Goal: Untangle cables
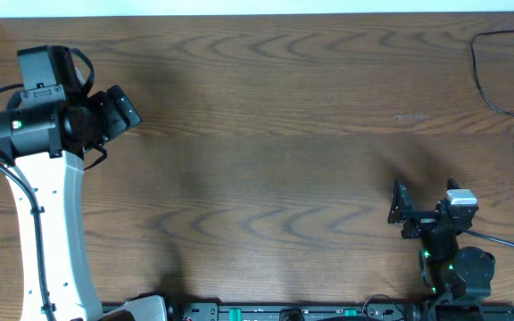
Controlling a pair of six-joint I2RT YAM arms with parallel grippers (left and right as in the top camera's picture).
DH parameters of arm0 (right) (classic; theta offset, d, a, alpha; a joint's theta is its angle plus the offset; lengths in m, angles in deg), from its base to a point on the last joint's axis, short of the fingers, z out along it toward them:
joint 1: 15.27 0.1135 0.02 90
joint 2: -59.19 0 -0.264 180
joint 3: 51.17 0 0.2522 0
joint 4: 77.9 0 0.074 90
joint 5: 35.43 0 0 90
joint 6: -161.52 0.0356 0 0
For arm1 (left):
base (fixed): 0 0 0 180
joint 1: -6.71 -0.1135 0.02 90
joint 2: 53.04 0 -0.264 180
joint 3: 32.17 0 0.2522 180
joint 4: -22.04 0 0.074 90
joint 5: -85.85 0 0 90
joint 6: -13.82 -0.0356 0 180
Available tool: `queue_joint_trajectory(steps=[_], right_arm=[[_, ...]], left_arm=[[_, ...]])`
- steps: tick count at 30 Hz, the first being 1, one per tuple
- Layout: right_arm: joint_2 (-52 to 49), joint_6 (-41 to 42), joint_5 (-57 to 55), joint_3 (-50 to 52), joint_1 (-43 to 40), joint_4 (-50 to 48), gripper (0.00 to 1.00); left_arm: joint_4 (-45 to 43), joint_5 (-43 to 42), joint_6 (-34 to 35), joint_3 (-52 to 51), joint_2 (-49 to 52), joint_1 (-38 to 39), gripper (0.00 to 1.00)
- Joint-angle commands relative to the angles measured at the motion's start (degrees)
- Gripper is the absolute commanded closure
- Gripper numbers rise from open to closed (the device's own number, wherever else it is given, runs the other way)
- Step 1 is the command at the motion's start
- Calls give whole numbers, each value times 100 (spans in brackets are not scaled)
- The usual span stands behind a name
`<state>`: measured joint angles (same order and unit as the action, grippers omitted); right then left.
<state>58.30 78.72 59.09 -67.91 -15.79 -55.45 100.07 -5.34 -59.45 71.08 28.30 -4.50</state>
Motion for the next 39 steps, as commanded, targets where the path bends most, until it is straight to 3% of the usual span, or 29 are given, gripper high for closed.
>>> queue_joint_trajectory(steps=[1,39], right_arm=[[61,48,42,203,61,-363,1],[-35,46,52,267,61,-474,1]], left_arm=[[20,15,9,26,28,-24,2],[61,208,-13,24,26,-24,2]])
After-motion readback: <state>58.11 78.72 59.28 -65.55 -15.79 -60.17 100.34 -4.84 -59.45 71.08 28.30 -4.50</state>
